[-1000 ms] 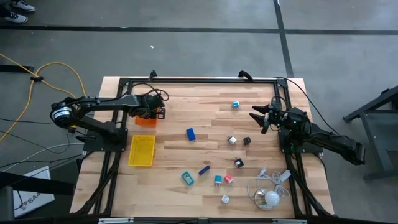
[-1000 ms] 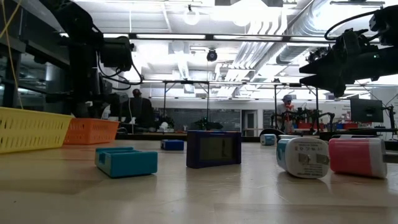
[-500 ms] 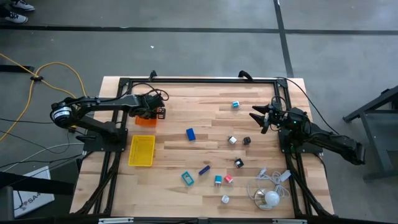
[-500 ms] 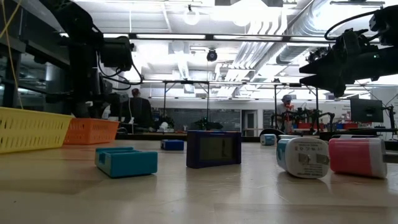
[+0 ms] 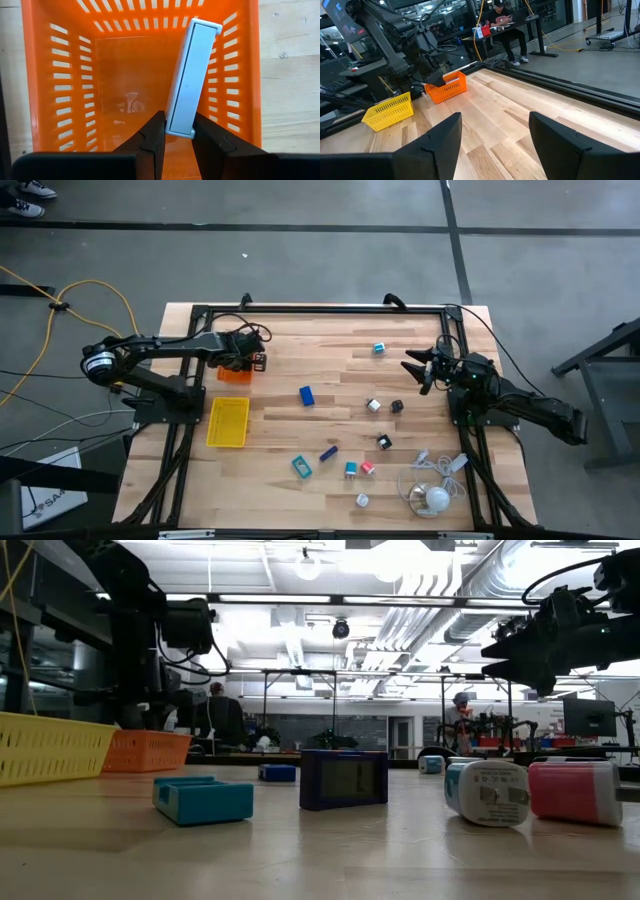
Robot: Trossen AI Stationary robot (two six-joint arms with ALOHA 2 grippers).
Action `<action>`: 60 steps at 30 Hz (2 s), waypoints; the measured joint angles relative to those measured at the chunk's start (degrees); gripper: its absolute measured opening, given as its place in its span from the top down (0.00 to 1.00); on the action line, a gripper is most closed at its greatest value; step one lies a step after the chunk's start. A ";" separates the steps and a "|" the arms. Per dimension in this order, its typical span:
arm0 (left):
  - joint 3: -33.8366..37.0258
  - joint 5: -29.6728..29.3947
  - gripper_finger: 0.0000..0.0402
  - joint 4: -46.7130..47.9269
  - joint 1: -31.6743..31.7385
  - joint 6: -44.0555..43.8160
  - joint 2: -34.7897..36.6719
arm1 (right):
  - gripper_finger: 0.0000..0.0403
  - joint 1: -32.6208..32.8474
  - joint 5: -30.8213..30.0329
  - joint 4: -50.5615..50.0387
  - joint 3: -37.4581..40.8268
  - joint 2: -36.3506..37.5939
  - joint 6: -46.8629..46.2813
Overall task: Pick & Place Office items
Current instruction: Put the white timer into the orange basket, then put the top dark blue timer into the orange basket
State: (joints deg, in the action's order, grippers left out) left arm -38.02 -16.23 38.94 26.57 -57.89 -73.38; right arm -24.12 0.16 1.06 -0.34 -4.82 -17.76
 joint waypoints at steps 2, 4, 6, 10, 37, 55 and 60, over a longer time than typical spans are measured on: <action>0.00 0.02 0.81 0.01 0.00 0.00 0.00 | 0.46 0.00 0.00 0.00 0.00 0.00 0.00; 0.00 0.01 0.81 0.02 0.00 0.00 0.00 | 0.46 0.00 0.00 0.00 0.00 0.00 0.01; 0.00 0.00 0.81 0.02 -0.13 0.01 0.00 | 0.46 0.00 0.00 0.00 0.01 0.00 0.00; 0.00 0.00 0.78 0.02 -0.26 0.01 0.02 | 0.46 0.00 0.00 -0.01 0.01 0.00 0.01; 0.02 -0.09 0.63 0.12 -0.23 1.27 3.32 | 0.46 0.00 0.00 0.00 0.00 0.00 0.02; 0.02 -0.09 0.63 3.39 -0.22 5.33 13.07 | 0.46 0.00 0.00 0.00 0.02 0.00 0.00; 0.02 -0.07 0.63 2.80 -0.24 8.82 15.12 | 0.46 0.00 0.02 0.00 0.00 0.00 0.00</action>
State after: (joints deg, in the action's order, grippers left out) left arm -38.00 -16.29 41.74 26.33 -49.07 -58.27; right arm -24.12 0.19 1.06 -0.34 -4.82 -17.76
